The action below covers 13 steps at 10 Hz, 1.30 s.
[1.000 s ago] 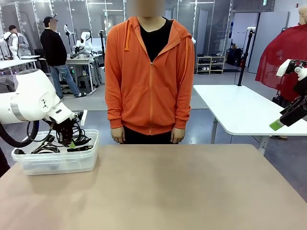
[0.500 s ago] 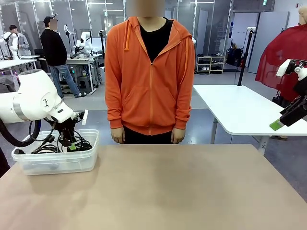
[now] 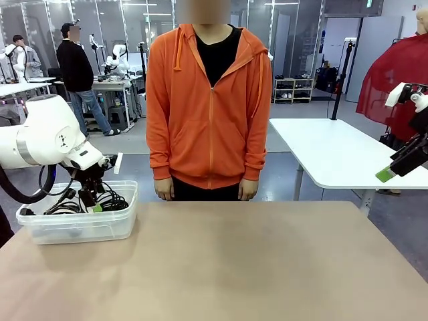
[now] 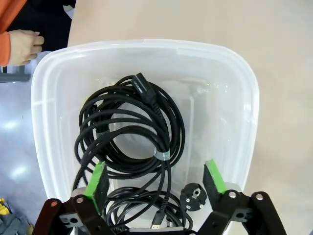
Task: Organize and store the cables.
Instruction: Place the USB Extension Cable into the Organizing box.
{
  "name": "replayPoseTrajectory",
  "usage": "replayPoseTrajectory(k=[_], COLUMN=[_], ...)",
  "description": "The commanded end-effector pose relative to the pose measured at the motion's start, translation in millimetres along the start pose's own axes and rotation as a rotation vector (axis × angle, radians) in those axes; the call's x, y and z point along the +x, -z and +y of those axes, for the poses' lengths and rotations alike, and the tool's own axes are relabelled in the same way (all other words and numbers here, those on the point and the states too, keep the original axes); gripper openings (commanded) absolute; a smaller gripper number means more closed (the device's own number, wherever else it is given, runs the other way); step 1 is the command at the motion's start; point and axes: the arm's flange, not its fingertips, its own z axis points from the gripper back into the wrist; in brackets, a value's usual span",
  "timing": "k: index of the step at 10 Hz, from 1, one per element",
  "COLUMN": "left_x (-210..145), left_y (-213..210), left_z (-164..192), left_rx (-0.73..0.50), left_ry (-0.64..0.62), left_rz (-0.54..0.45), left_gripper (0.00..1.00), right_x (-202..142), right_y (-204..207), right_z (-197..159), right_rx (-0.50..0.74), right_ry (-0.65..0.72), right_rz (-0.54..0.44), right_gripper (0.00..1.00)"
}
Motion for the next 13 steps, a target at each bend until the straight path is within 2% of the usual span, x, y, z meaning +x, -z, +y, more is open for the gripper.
replayPoseTrajectory(k=[1, 4, 5, 13], left_x=[-1, -5, 0, 0], left_y=[-10, -20, -11, -11], left_z=[-6, -24, -5, -5], left_rx=[-0.026, -0.007, -0.007, -0.007], left_ry=[-0.021, -0.018, -0.012, -0.012], left_rz=[0.008, -0.038, -0.001, -0.001], left_gripper=[1.0, 1.0, 1.0, 1.0], right_x=[2, 2, 2, 2], right_y=[0, 0, 0, 0], right_z=[-2, -2, -2, -2], right_rx=[-0.004, -0.004, -0.004, -0.004], right_ry=[0.009, 0.009, 0.009, 0.009], right_rz=[0.005, 0.005, 0.005, 0.005], right_gripper=[1.0, 1.0, 1.0, 1.0])
